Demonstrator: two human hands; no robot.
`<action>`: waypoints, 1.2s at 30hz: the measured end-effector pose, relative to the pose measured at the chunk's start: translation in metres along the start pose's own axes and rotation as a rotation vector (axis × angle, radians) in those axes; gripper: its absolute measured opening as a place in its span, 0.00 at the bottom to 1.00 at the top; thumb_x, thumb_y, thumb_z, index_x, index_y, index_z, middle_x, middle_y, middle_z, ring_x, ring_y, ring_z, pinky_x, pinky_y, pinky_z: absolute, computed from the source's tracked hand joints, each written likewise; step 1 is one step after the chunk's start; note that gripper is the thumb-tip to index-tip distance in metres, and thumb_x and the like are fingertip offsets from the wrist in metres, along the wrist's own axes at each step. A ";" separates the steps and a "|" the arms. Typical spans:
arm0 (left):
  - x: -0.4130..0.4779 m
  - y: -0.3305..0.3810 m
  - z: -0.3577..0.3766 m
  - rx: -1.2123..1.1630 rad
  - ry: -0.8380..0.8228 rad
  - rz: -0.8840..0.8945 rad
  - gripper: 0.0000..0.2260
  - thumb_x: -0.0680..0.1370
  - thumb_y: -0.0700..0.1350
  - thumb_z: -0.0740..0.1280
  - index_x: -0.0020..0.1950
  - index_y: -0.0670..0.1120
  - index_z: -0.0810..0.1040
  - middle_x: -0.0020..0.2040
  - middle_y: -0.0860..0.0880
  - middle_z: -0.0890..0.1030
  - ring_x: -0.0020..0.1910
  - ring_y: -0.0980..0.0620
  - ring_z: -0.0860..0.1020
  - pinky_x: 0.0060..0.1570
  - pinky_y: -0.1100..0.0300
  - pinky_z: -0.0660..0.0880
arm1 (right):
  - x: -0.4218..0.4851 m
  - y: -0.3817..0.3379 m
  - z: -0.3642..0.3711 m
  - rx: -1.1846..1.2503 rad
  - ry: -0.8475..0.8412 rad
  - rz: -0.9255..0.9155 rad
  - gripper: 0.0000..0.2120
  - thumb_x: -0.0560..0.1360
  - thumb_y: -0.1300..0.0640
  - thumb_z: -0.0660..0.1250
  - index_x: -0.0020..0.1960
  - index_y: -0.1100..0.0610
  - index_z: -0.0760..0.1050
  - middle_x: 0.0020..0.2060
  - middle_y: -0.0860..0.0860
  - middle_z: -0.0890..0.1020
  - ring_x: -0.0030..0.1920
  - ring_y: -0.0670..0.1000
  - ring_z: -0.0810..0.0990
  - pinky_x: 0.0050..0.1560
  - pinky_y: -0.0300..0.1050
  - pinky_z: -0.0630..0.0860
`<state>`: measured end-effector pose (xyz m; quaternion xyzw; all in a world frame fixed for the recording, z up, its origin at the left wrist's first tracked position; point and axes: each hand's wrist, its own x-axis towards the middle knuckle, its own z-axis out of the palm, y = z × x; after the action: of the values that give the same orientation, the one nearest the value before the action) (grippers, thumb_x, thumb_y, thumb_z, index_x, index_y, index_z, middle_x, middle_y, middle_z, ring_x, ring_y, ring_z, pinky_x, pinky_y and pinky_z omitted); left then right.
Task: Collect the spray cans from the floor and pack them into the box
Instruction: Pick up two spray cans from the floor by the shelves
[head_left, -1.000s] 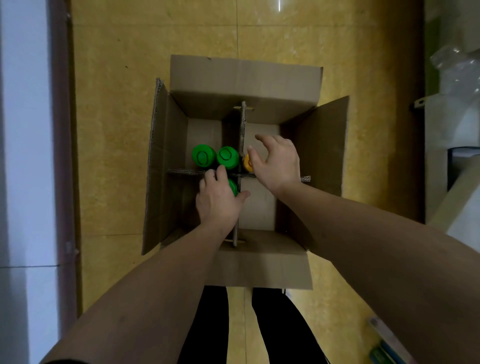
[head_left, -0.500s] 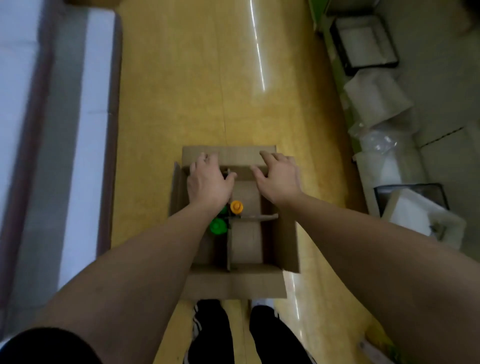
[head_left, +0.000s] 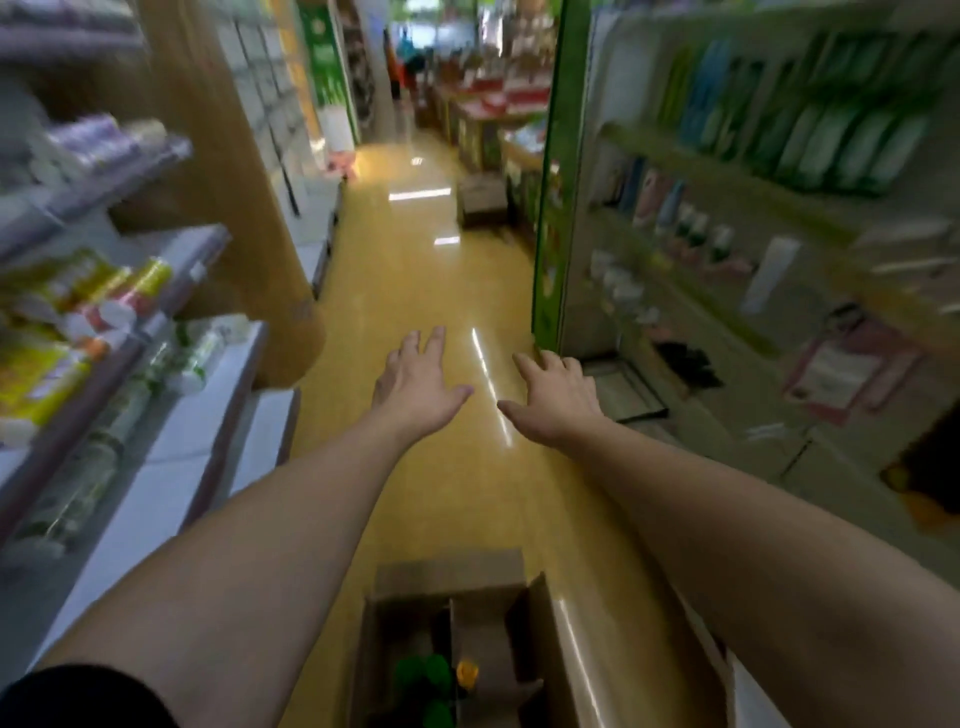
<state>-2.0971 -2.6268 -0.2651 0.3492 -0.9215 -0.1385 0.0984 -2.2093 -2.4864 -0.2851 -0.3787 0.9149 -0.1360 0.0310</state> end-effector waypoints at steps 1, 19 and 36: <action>0.005 0.009 -0.018 -0.003 0.023 0.023 0.41 0.78 0.62 0.67 0.83 0.53 0.50 0.82 0.44 0.52 0.78 0.40 0.57 0.73 0.46 0.63 | 0.001 -0.002 -0.021 -0.005 0.030 0.007 0.35 0.79 0.37 0.63 0.81 0.46 0.56 0.78 0.56 0.62 0.77 0.61 0.60 0.74 0.61 0.61; -0.004 0.110 -0.114 -0.123 0.065 0.563 0.34 0.80 0.62 0.64 0.82 0.54 0.55 0.81 0.45 0.57 0.79 0.41 0.57 0.74 0.42 0.63 | -0.100 -0.010 -0.156 -0.044 0.376 0.386 0.34 0.79 0.37 0.62 0.80 0.45 0.57 0.77 0.56 0.64 0.76 0.62 0.60 0.72 0.63 0.62; -0.292 0.288 0.003 -0.200 -0.352 1.276 0.36 0.78 0.61 0.67 0.81 0.53 0.57 0.81 0.44 0.57 0.79 0.41 0.57 0.75 0.44 0.63 | -0.469 0.084 -0.152 -0.165 0.484 1.240 0.35 0.77 0.36 0.63 0.79 0.46 0.60 0.74 0.56 0.67 0.73 0.63 0.64 0.71 0.62 0.65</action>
<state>-2.0608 -2.2237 -0.1990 -0.3028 -0.9324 -0.1929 0.0413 -1.9578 -2.0664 -0.1838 0.2571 0.9517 -0.1036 -0.1318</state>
